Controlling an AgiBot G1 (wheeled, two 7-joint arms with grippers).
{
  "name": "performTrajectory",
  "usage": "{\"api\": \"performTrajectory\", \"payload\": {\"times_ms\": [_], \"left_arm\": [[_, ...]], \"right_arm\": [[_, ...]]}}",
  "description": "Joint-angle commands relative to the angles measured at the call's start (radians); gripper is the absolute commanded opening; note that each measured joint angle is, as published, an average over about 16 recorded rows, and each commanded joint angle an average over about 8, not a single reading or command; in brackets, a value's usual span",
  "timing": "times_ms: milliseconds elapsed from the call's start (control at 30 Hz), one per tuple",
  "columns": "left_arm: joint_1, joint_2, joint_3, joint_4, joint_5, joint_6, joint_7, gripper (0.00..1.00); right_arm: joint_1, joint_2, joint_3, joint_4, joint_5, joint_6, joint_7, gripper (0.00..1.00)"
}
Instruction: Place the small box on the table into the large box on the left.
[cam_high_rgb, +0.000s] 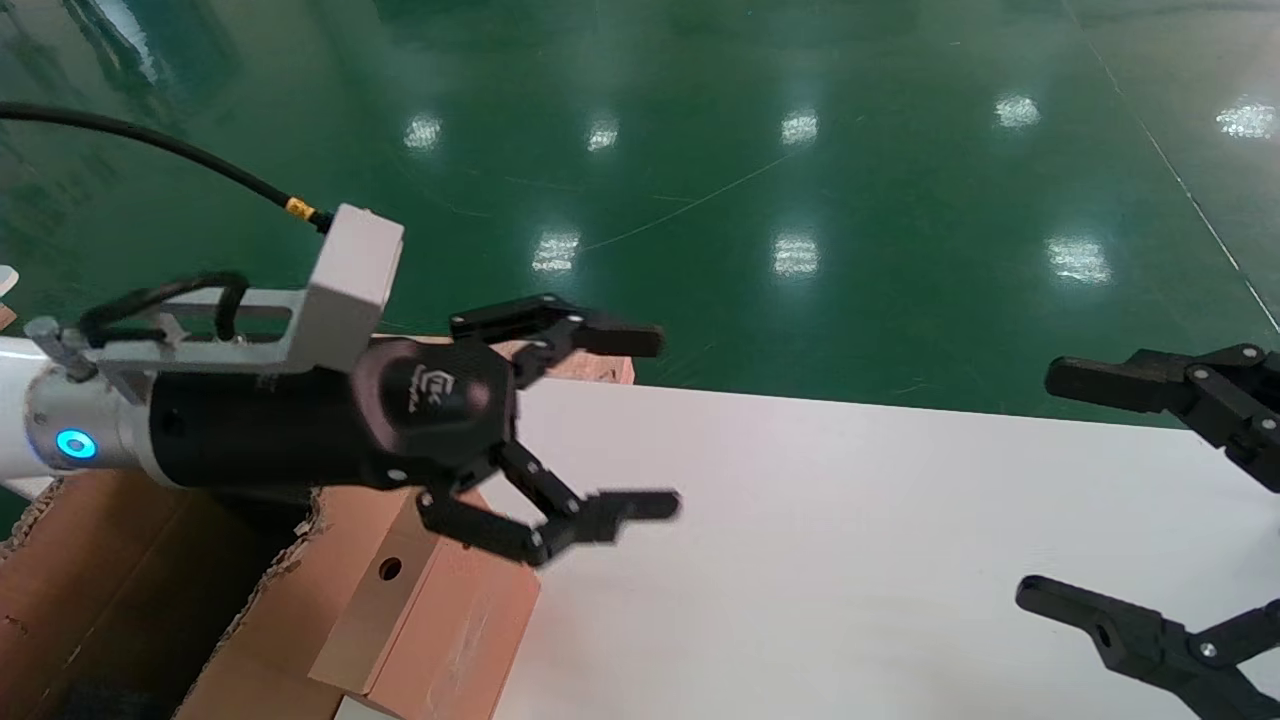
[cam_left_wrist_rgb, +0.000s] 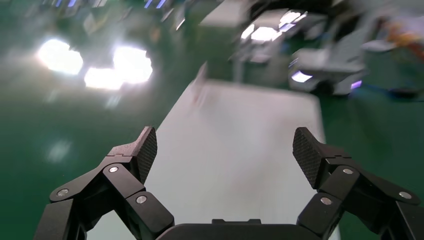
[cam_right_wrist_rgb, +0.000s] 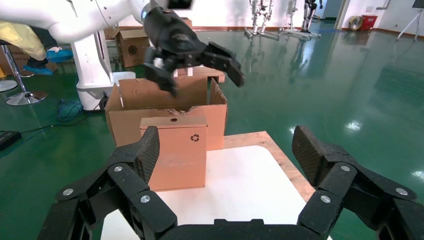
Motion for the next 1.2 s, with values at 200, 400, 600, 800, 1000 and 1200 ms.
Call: {"api": "performTrajectory", "payload": {"times_ms": [200, 400, 600, 800, 1000, 1200], "left_arm": [[0.017, -0.135, 0.011, -0.038, 0.085, -0.088, -0.167, 1.00], [0.002, -0.191, 0.017, -0.042, 0.099, -0.053, -0.225, 1.00], [-0.006, -0.191, 0.020, -0.030, 0.100, -0.037, -0.226, 1.00], [-0.063, -0.164, 0.062, -0.024, 0.219, -0.040, -0.281, 1.00], [-0.265, -0.079, 0.144, -0.028, 0.483, -0.006, -0.430, 1.00], [-0.457, 0.013, 0.235, -0.024, 0.694, 0.109, -0.590, 1.00]], "right_arm": [[0.000, 0.000, 0.000, 0.000, 0.000, 0.000, 0.000, 0.00], [0.000, 0.000, 0.000, 0.000, 0.000, 0.000, 0.000, 0.00], [0.000, 0.000, 0.000, 0.000, 0.000, 0.000, 0.000, 0.00], [0.000, 0.000, 0.000, 0.000, 0.000, 0.000, 0.000, 0.00], [0.000, 0.000, 0.000, 0.000, 0.000, 0.000, 0.000, 0.00], [0.000, 0.000, 0.000, 0.000, 0.000, 0.000, 0.000, 0.00]]}}
